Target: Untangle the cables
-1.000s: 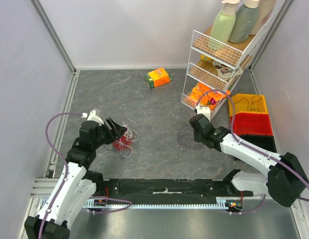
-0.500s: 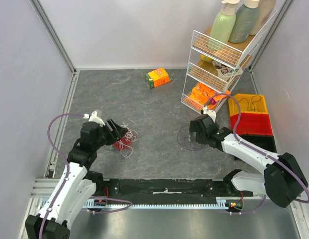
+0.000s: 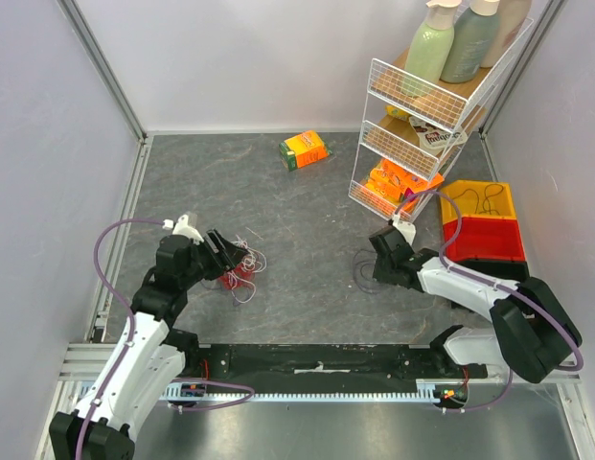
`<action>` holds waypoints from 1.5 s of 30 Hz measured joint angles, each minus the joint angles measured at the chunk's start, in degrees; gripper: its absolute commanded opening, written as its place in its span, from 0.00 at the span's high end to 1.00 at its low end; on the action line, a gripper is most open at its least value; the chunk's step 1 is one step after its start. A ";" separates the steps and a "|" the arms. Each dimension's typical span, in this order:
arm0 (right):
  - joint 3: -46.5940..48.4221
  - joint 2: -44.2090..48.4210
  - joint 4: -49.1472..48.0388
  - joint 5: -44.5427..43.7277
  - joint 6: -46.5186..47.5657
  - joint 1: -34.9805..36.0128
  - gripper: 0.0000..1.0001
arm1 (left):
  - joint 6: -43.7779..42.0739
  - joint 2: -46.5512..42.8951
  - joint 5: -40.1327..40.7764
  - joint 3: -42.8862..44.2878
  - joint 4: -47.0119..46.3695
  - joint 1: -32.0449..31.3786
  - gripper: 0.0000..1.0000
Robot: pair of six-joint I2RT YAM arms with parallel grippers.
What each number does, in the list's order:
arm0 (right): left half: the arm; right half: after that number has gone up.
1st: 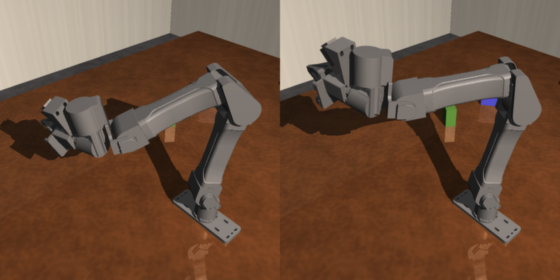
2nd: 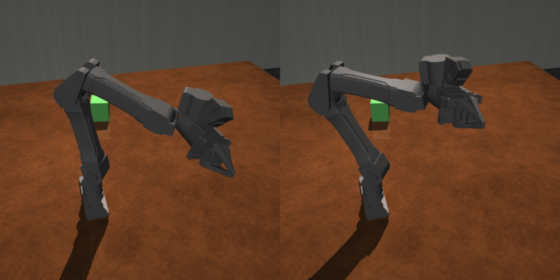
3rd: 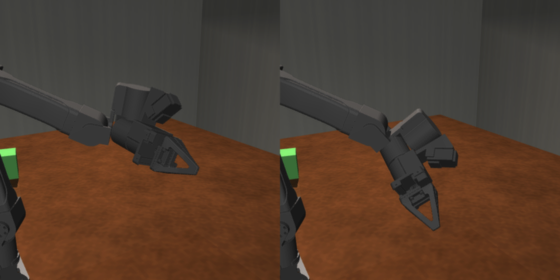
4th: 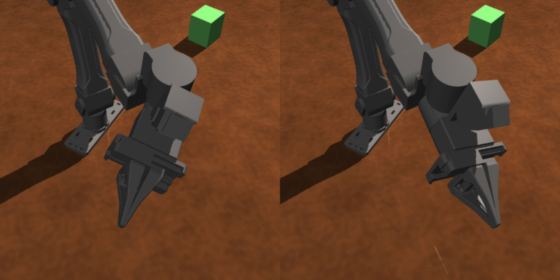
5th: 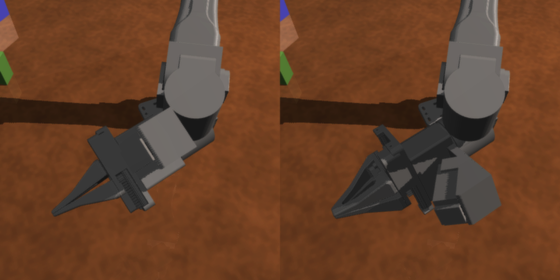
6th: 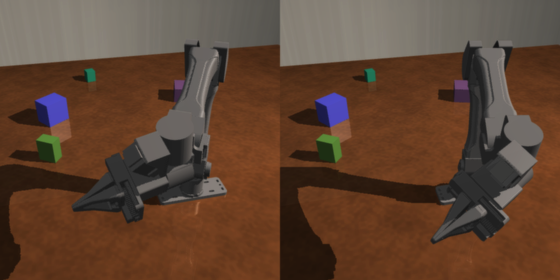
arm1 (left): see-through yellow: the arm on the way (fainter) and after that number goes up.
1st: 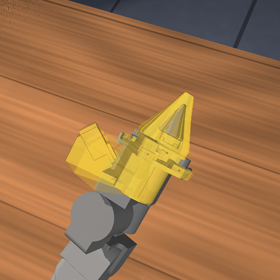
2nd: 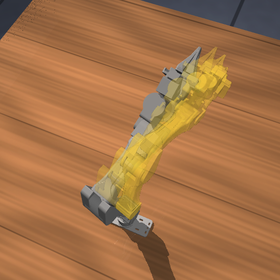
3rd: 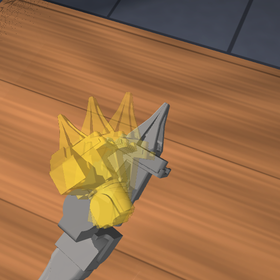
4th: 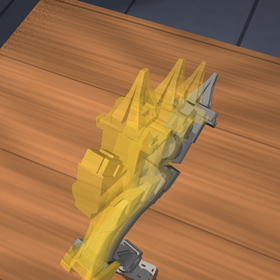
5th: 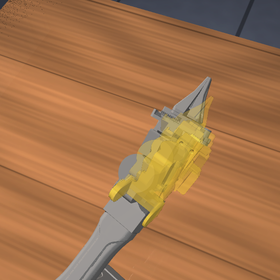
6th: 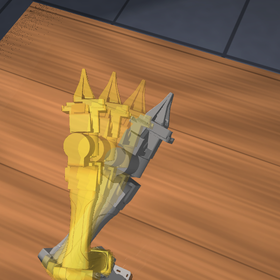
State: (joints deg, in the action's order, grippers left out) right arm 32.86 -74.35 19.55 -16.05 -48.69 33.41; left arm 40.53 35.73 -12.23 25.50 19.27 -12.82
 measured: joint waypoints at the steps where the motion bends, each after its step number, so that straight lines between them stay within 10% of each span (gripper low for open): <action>1: -0.04 0.02 -0.04 -0.52 -0.24 0.00 1.00 | 0.00 0.02 -0.02 -0.09 -0.13 0.00 0.29; 10: 2.27 10.91 7.58 -9.49 -0.83 -1.25 1.00 | 0.00 0.57 -0.44 -0.35 -1.05 0.00 0.29; 19: 17.55 15.80 14.29 -18.45 5.40 -22.18 1.00 | 0.02 0.70 -1.55 -1.77 -3.85 0.00 0.27; 39: 37.79 -14.53 6.51 -14.47 5.33 -46.42 1.00 | 0.07 -0.42 0.17 -3.32 -7.02 -8.46 0.25; 45: 38.60 -22.45 3.08 -9.40 7.28 -47.63 0.43 | 0.07 -0.11 1.66 -3.32 -7.04 -8.55 0.14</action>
State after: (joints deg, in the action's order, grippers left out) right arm 71.46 -96.79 22.63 -25.45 -41.41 -14.22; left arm 40.60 35.62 -10.57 22.17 12.23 -21.37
